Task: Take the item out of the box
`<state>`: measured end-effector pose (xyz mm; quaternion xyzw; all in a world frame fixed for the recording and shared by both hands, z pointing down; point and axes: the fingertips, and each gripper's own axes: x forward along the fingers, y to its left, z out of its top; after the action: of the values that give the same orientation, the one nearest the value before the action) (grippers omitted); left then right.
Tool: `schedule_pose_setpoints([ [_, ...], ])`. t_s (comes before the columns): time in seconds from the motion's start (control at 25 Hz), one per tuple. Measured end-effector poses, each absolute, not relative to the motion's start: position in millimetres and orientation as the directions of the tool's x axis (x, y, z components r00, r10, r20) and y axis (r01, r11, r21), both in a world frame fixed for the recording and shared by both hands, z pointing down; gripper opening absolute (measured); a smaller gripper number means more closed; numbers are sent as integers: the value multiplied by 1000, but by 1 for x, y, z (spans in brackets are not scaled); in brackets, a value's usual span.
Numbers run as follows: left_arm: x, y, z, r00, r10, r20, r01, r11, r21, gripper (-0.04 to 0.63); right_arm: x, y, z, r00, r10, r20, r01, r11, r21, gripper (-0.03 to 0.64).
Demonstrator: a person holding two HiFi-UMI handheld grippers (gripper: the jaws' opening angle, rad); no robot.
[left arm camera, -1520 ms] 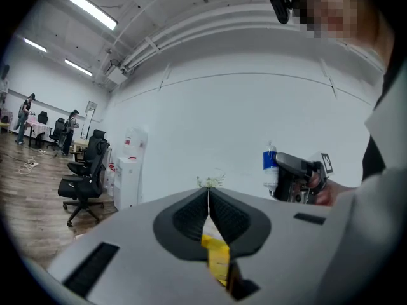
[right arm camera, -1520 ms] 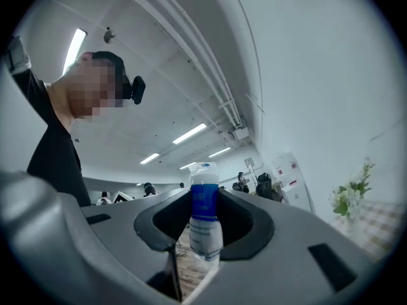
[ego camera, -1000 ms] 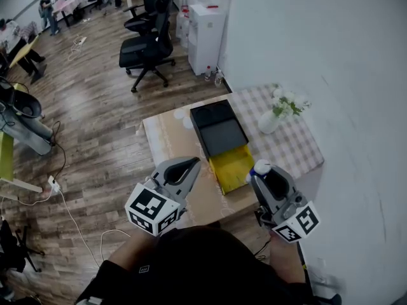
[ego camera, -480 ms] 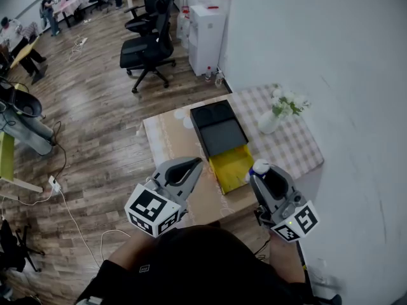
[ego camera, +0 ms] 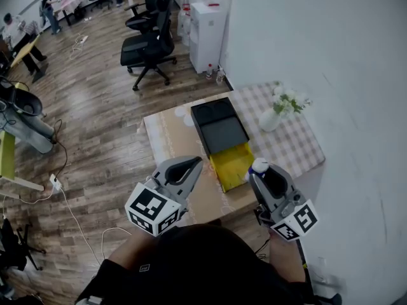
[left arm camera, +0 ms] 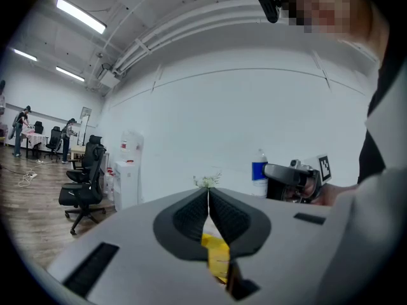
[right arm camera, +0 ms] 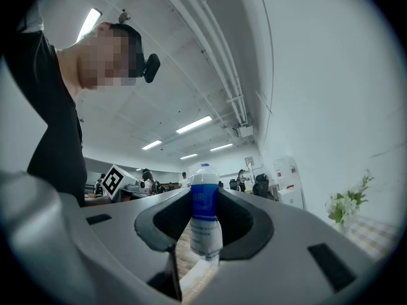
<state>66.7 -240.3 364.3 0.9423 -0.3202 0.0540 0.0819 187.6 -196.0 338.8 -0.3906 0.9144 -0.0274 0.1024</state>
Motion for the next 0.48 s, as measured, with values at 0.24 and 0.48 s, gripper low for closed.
schedule_pose_setpoints([
  [0.24,69,-239,364,792,-591,153,-608,-785,117,15,189,-196,341,-670,-722,-169,-709,691,-140,130],
  [0.48,68,-238,363,791,-593,154,-610,-784,116,15,190,-194,340,-667,-726,-167,-712,688,-145,130],
])
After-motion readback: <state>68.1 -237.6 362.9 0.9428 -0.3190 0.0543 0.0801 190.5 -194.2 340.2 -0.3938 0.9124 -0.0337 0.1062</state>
